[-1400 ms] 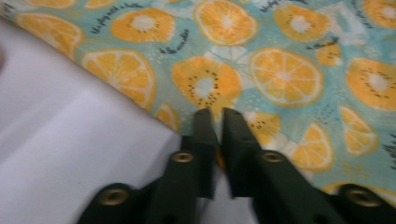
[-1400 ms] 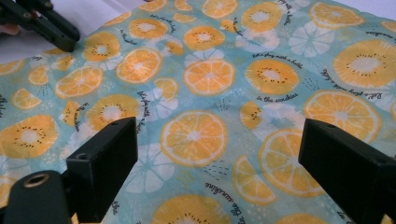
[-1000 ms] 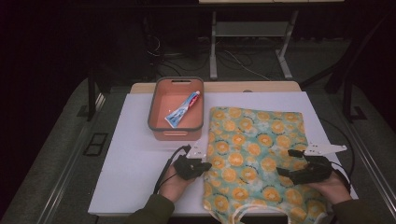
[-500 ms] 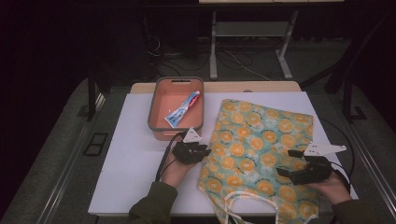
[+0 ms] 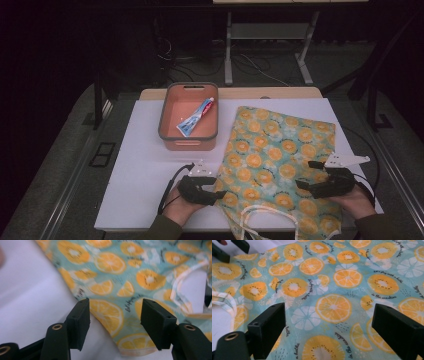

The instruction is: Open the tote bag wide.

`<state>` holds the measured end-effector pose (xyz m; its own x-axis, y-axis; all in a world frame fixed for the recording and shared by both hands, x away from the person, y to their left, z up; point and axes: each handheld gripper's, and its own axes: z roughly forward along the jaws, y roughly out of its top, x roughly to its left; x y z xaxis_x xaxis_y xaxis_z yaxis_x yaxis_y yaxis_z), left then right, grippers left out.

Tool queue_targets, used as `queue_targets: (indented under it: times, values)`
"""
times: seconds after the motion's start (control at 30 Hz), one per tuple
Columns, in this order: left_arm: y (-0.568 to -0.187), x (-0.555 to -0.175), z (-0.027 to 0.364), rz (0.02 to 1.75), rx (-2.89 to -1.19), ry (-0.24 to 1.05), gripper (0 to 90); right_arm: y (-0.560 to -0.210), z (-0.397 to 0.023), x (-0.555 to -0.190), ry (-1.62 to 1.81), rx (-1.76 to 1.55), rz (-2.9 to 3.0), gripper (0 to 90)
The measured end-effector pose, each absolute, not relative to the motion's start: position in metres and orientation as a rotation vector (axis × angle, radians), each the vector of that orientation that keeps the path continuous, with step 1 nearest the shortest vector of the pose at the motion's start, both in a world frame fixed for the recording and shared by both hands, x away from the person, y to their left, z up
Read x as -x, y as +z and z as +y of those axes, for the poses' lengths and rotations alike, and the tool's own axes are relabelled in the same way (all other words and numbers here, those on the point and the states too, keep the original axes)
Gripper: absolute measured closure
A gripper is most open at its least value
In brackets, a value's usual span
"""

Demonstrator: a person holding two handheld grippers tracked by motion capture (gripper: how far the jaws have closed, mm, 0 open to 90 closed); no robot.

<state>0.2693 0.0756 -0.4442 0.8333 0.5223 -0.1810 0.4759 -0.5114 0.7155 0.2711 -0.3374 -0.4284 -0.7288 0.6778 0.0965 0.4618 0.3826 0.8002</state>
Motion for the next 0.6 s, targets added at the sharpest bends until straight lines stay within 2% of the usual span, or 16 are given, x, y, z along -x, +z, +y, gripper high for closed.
queue_targets:
  times: [0.07,0.13,0.17,0.2,0.27,0.3,0.43,0.6]
  values:
    - [-0.448,-0.269,0.07,0.701,-2.244,0.089,46.5,-0.429,-0.338,-0.271,1.266,-1.009,2.396,11.6]
    - [-0.447,-0.266,0.066,0.67,-2.278,0.161,56.8,-0.429,-0.338,-0.271,1.265,-1.009,2.396,11.6]
    - [-0.447,-0.265,0.065,0.658,-2.293,0.187,56.8,-0.429,-0.338,-0.271,1.265,-1.009,2.396,11.6]
    - [-0.446,-0.265,0.065,0.643,-2.301,0.194,73.0,-0.429,-0.337,-0.272,1.264,-1.009,2.399,11.6]
    - [-0.446,-0.266,0.065,0.624,-2.3,0.173,84.9,-0.429,-0.337,-0.271,1.263,-1.009,2.401,11.6]
    - [-0.446,-0.266,0.064,0.614,-2.305,0.168,88.2,-0.429,-0.337,-0.271,1.262,-1.008,2.401,11.6]
    - [-0.441,-0.274,0.061,0.605,-2.301,0.181,89.1,-0.429,-0.337,-0.271,1.266,-1.009,2.397,11.6]
    - [-0.429,-0.307,0.059,0.655,-2.238,0.268,89.2,-0.429,-0.337,-0.271,1.272,-1.018,2.395,11.6]
